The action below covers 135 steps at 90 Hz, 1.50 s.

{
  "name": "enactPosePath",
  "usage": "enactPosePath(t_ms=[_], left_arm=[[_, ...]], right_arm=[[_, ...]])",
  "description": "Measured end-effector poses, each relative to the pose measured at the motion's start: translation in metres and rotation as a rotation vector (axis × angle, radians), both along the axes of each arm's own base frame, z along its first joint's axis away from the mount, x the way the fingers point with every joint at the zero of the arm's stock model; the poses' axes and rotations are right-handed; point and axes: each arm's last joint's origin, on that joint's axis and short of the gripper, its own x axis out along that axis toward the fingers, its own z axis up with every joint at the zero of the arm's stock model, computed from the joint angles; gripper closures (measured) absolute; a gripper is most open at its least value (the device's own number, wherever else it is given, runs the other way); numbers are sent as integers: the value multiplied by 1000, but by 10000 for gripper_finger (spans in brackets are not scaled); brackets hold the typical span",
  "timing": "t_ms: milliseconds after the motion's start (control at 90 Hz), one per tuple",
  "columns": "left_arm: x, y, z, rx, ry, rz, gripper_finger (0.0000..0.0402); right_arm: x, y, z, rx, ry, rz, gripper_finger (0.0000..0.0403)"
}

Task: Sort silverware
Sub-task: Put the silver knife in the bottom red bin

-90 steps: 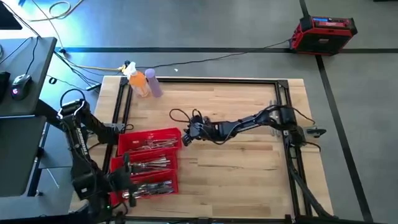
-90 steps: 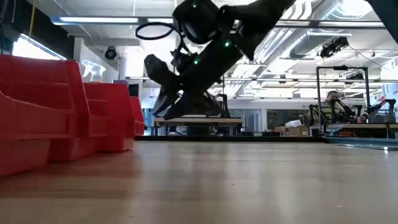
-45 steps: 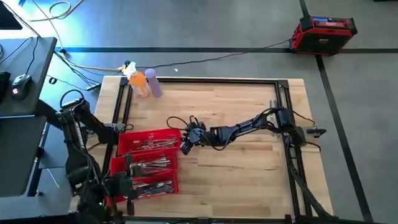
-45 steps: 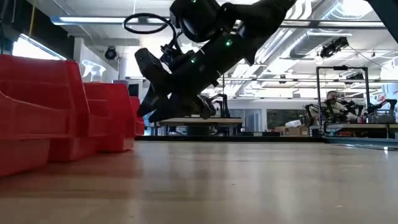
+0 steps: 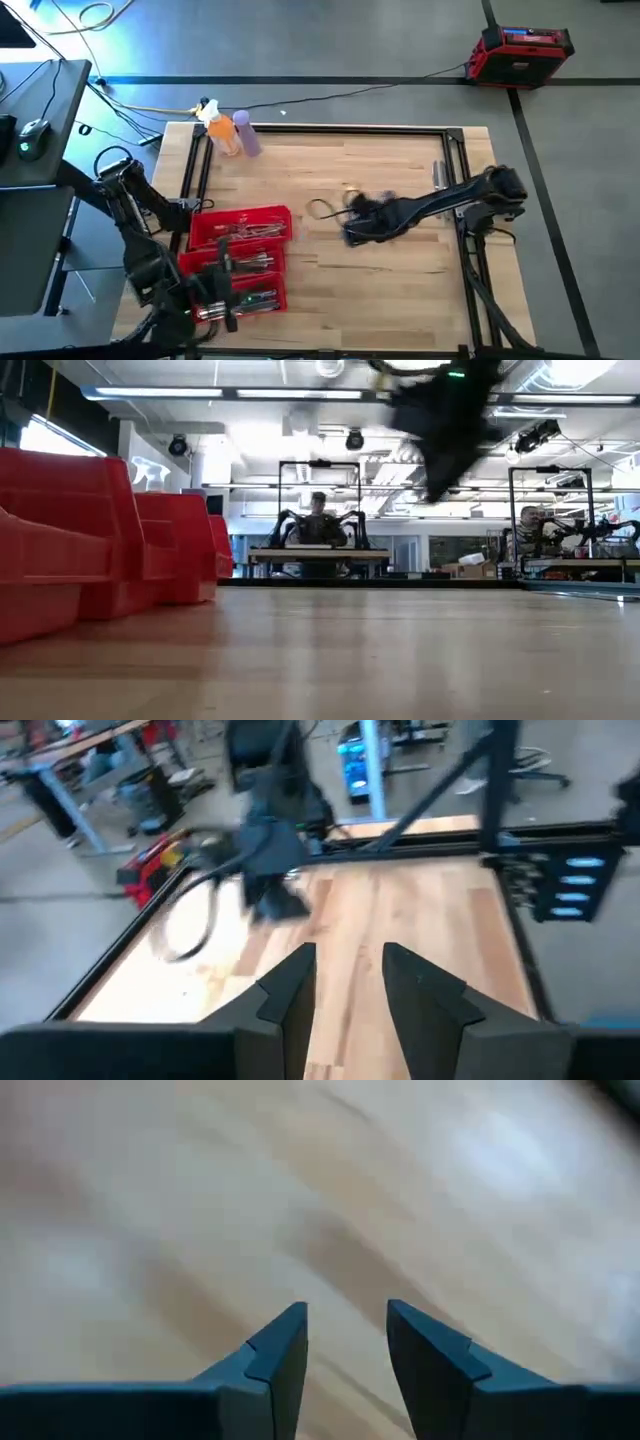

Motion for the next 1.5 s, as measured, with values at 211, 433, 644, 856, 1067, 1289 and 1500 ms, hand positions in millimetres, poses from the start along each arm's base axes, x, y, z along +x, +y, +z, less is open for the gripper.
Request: enactPosePath(t_ms=[211, 433, 644, 856, 1067, 1289, 1500], left_arm=[[27, 22, -3, -45, 32, 59, 300], [39, 31, -7, -74, 87, 43, 300], [43, 27, -13, -45, 111, 32, 300], [47, 25, -18, -31, 126, 30, 300], [47, 24, -17, -36, 117, 31, 300], [47, 24, -18, -28, 120, 28, 300], [46, 24, -18, -28, 120, 25, 300]], right_arm=[[-68, -15, 2, -72, 192, -230, 281], [-118, -54, -43, 11, 309, -444, 335], [-142, -70, -78, 7, 406, -528, 397], [-131, -76, -96, 7, 551, -517, 402], [-124, -77, -133, 33, 722, -502, 403], [-117, -82, -140, 76, 772, -421, 403], [-94, -77, -112, 133, 526, -326, 403]])
